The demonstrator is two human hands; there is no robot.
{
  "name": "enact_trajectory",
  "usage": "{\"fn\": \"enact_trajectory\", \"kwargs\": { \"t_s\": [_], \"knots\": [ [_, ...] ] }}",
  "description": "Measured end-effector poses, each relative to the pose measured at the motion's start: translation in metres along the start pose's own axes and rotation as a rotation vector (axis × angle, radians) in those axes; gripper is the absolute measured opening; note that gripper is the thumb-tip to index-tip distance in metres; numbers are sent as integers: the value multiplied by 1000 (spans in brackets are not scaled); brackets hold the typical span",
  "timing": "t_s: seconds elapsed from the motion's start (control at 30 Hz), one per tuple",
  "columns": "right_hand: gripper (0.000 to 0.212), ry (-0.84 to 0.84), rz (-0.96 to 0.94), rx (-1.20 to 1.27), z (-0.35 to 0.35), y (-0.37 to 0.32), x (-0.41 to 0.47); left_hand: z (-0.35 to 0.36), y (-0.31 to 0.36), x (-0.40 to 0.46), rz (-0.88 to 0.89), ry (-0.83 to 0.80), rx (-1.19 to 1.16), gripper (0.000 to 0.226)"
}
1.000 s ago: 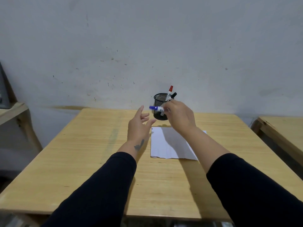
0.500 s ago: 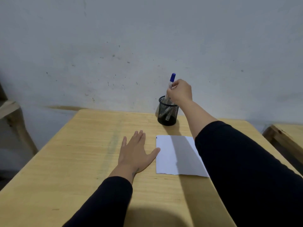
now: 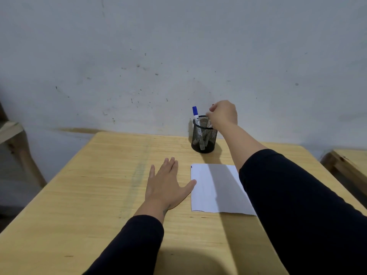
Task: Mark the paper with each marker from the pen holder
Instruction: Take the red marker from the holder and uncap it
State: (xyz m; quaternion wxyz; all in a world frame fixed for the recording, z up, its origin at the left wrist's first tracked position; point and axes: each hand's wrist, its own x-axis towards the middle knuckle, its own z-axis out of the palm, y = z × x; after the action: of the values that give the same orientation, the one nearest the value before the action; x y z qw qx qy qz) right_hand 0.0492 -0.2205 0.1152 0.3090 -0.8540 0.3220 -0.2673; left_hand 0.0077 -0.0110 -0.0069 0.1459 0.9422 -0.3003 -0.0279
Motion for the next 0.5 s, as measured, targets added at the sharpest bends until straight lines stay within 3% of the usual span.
{"fn": "enact_trajectory", "kwargs": {
  "t_s": [0.17,0.37,0.5],
  "knots": [
    [21,140,38,84,-27,10,1,0,0,0,1,1,10,92],
    [34,-120,169,116,-11,15,-2,1,0,1,-8,22,-6,92],
    [20,-63,238,196,12,15,1,3,-1,2,-10,41,-16,93]
  ]
}}
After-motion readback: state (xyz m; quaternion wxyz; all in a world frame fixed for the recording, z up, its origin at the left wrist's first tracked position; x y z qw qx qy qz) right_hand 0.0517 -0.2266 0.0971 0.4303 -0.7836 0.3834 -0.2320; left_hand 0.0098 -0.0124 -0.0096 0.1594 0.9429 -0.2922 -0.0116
